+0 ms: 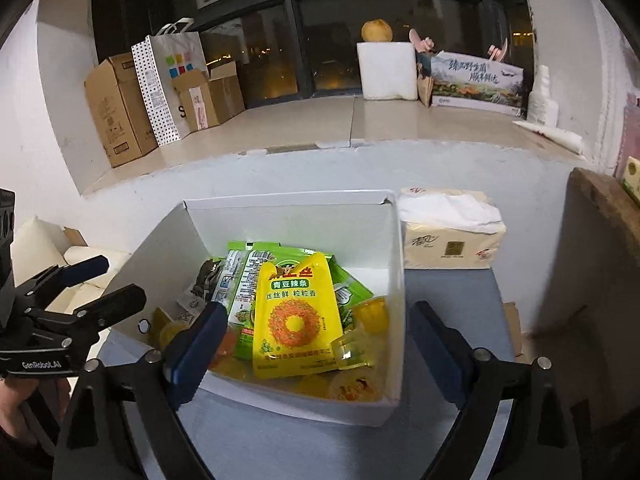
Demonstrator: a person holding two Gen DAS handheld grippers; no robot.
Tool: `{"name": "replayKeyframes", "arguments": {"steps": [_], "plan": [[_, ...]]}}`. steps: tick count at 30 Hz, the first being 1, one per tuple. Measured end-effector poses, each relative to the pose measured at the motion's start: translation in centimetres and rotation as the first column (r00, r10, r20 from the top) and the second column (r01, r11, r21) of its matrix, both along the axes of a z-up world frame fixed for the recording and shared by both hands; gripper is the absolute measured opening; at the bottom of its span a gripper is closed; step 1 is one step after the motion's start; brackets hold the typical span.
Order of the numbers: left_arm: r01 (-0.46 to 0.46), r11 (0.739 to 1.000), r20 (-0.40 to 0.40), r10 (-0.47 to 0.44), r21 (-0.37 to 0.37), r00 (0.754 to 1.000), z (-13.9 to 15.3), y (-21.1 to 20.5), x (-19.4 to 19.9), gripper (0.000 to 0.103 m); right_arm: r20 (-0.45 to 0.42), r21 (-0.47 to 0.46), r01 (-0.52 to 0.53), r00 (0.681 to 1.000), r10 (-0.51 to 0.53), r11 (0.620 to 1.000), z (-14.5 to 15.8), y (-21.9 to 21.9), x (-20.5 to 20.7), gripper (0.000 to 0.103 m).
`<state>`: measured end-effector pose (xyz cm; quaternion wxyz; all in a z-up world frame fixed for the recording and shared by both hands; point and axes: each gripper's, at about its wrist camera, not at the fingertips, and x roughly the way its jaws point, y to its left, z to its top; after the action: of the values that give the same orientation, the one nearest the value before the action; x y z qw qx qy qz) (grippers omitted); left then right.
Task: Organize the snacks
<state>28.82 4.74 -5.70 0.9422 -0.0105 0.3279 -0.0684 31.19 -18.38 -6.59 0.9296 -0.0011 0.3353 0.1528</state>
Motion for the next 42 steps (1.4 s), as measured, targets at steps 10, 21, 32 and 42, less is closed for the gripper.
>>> {"name": "replayKeyframes", "arguments": {"steps": [10,21,32,42], "plan": [[-0.046,0.997,0.114,0.052,-0.056,0.992,4.2,-0.2,-7.1,0.103,0.11,-0.045,0.012,0.994,-0.007,0.999,4.5,-0.6,-7.4,0.095],[-0.105,0.992,0.13,0.114,-0.077,0.985,5.8,-1.7,-17.6,0.103,0.15,0.008,-0.015,0.989,0.014,1.0,6.8,-1.3,-16.9,0.095],[-0.129,0.99,0.103,0.135,-0.064,0.985,5.1,-2.6,-26.8,0.103,0.111,0.057,-0.02,0.994,0.013,0.998,4.3,-1.8,-25.1,0.103],[-0.084,0.994,0.112,0.091,-0.071,0.989,4.6,-4.3,-31.3,0.103,0.106,0.063,-0.042,0.994,0.035,0.997,4.4,-2.1,-28.3,0.103]]}}
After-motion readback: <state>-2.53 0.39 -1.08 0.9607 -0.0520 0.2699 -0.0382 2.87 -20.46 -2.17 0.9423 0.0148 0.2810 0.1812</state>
